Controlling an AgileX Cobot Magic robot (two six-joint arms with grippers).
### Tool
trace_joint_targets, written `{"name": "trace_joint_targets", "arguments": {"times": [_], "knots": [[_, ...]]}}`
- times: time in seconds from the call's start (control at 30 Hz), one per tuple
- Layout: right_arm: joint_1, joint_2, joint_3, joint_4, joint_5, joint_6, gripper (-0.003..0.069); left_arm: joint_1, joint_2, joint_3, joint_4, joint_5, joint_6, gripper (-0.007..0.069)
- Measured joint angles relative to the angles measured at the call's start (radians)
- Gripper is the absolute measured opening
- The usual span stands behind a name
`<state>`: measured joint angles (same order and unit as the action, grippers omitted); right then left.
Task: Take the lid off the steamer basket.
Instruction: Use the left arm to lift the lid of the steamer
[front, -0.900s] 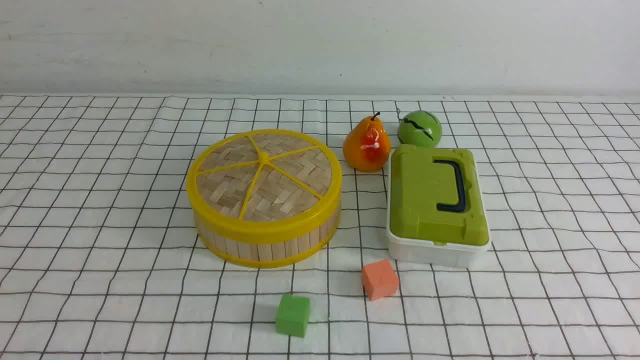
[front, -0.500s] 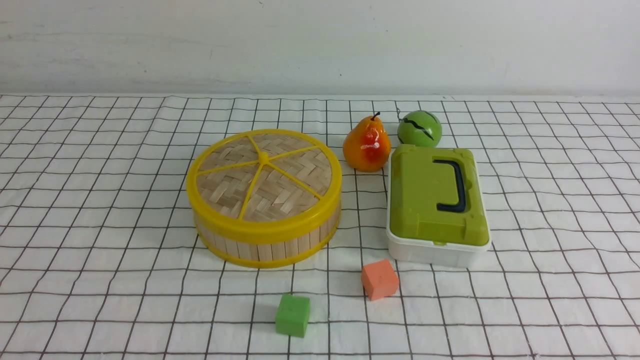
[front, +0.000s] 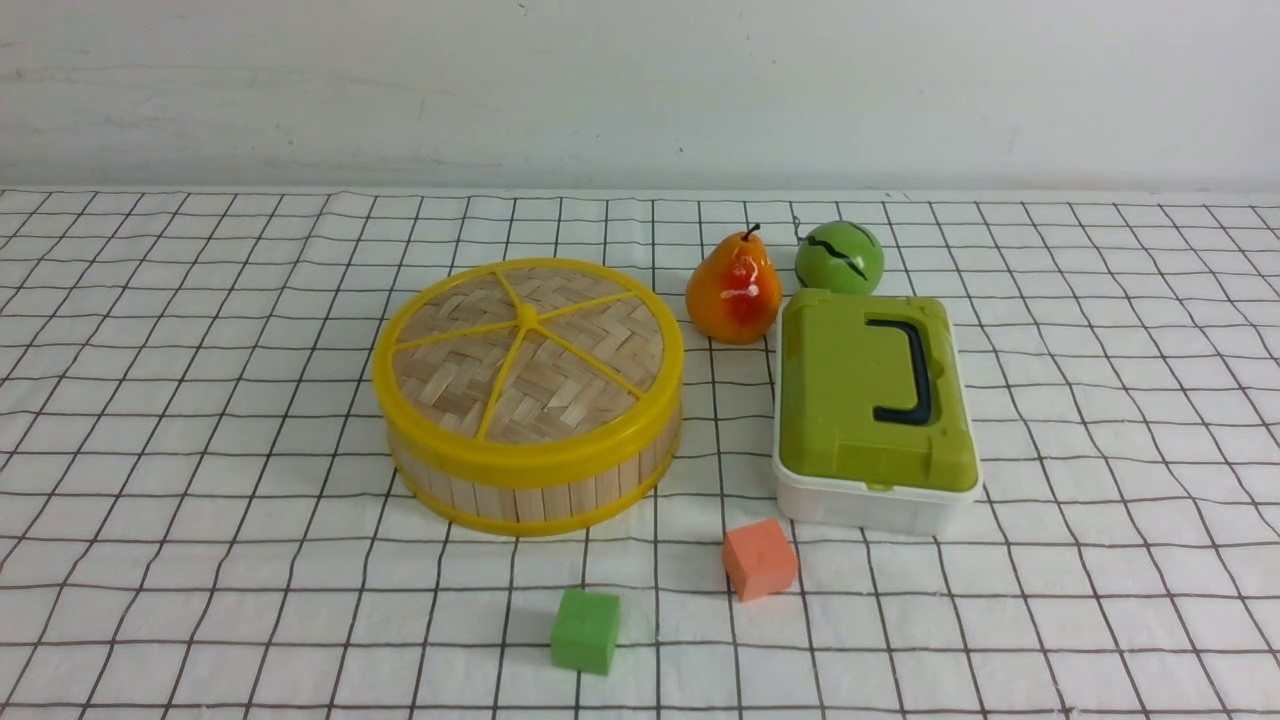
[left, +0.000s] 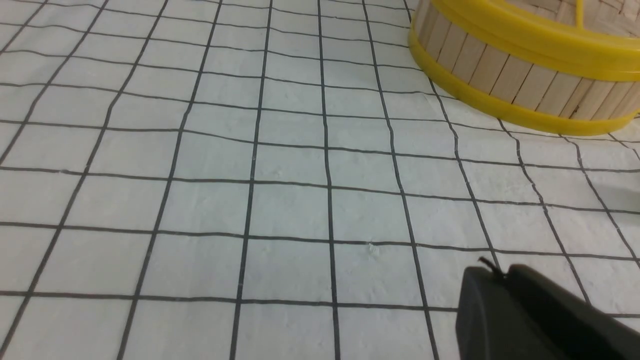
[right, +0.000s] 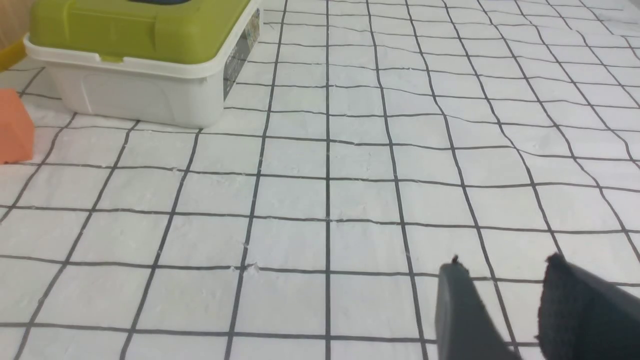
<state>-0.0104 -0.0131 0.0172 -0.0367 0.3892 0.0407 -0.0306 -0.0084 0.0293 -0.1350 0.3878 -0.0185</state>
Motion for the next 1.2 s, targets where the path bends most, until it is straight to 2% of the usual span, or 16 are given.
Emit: {"name": "trace_joint_targets", "arguments": {"times": [0.27, 0.4, 0.6, 0.63, 0.8, 0.93, 1.03, 1.13, 1.17, 1.2], "knots": [[0.000, 0.000, 0.000, 0.000, 0.000, -0.001, 0.0240, 0.000, 0.000, 0.000, 0.000, -0.003, 0.000, 0.0041], [0.000, 0.000, 0.000, 0.000, 0.000, -0.001, 0.0240, 0.000, 0.000, 0.000, 0.000, -0.065, 0.000, 0.0048], [0.000, 0.000, 0.000, 0.000, 0.000, -0.001, 0.0240, 0.000, 0.000, 0.000, -0.001, -0.289, 0.000, 0.0048], [0.000, 0.000, 0.000, 0.000, 0.000, -0.001, 0.0240, 0.000, 0.000, 0.000, -0.004, -0.388, 0.000, 0.0048], [0.000, 0.000, 0.000, 0.000, 0.000, -0.001, 0.0240, 0.000, 0.000, 0.000, -0.005, -0.668, 0.000, 0.0048], [0.000, 0.000, 0.000, 0.000, 0.000, -0.001, 0.0240, 0.000, 0.000, 0.000, -0.007, -0.786, -0.005, 0.0048], [0.000, 0.000, 0.000, 0.000, 0.000, -0.001, 0.0240, 0.000, 0.000, 0.000, -0.014, -0.887, -0.094, 0.0048], [0.000, 0.000, 0.000, 0.000, 0.000, -0.001, 0.0240, 0.000, 0.000, -0.004, -0.028, -0.982, -0.308, 0.0048], [0.000, 0.000, 0.000, 0.000, 0.000, -0.001, 0.0240, 0.000, 0.000, -0.007, -0.028, -0.983, -0.324, 0.0048], [0.000, 0.000, 0.000, 0.000, 0.000, -0.001, 0.0240, 0.000, 0.000, -0.040, -0.025, -0.961, -0.424, 0.0043]]}}
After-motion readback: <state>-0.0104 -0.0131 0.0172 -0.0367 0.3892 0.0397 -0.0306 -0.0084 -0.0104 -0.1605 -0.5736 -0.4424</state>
